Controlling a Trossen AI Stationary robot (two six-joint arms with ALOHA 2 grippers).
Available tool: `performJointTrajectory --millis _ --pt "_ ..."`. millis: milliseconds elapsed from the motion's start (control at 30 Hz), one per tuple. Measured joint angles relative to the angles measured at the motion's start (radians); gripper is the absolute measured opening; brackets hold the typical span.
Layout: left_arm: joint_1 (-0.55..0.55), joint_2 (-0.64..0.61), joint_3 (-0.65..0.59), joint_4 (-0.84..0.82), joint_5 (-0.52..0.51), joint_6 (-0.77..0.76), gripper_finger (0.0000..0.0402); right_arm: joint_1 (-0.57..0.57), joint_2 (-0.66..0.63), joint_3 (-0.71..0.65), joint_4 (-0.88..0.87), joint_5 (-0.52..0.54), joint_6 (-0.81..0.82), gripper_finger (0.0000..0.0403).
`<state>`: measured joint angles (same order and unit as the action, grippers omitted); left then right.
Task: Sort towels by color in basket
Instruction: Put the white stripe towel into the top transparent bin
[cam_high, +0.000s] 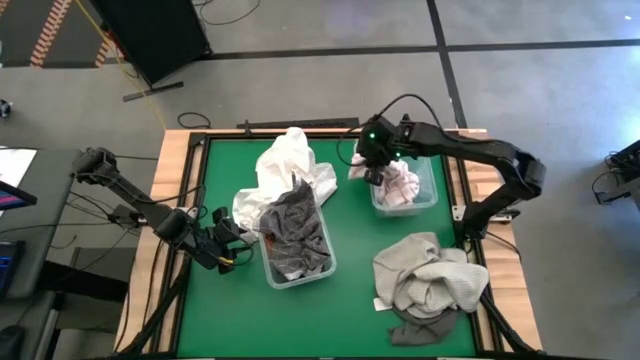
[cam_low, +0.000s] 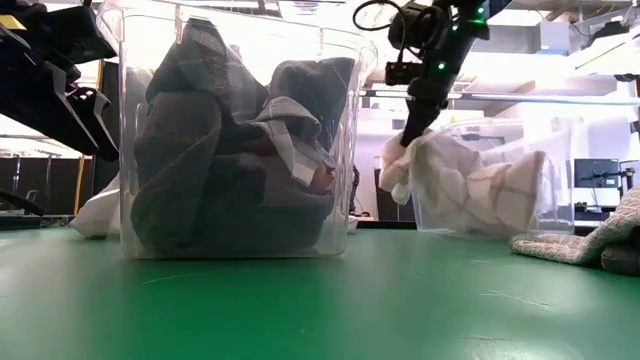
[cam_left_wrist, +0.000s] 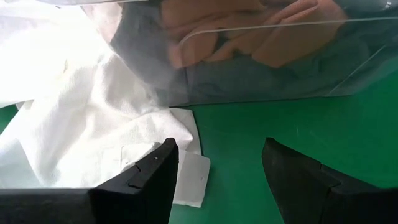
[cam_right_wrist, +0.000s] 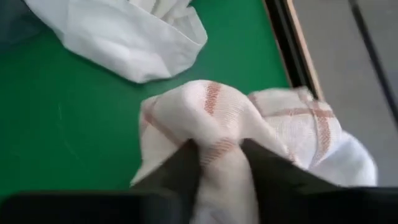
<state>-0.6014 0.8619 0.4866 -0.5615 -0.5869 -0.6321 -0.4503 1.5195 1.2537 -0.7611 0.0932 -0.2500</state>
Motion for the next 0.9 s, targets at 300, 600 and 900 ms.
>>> performJointTrajectory --millis 300,600,900 --pt "0.000 0.000 0.000 0.000 0.000 -0.001 0.0221 0.045 -0.098 -0.002 -0.060 0.109 -0.021 0.0030" --pt "0.000 0.000 0.000 0.000 0.000 -0.001 0.0221 0.100 -0.235 -0.002 -0.202 0.303 0.072 0.0027" --pt "0.000 0.000 0.000 0.001 0.000 -0.001 0.0221 0.083 -0.256 -0.053 -0.403 0.279 0.223 0.0027"
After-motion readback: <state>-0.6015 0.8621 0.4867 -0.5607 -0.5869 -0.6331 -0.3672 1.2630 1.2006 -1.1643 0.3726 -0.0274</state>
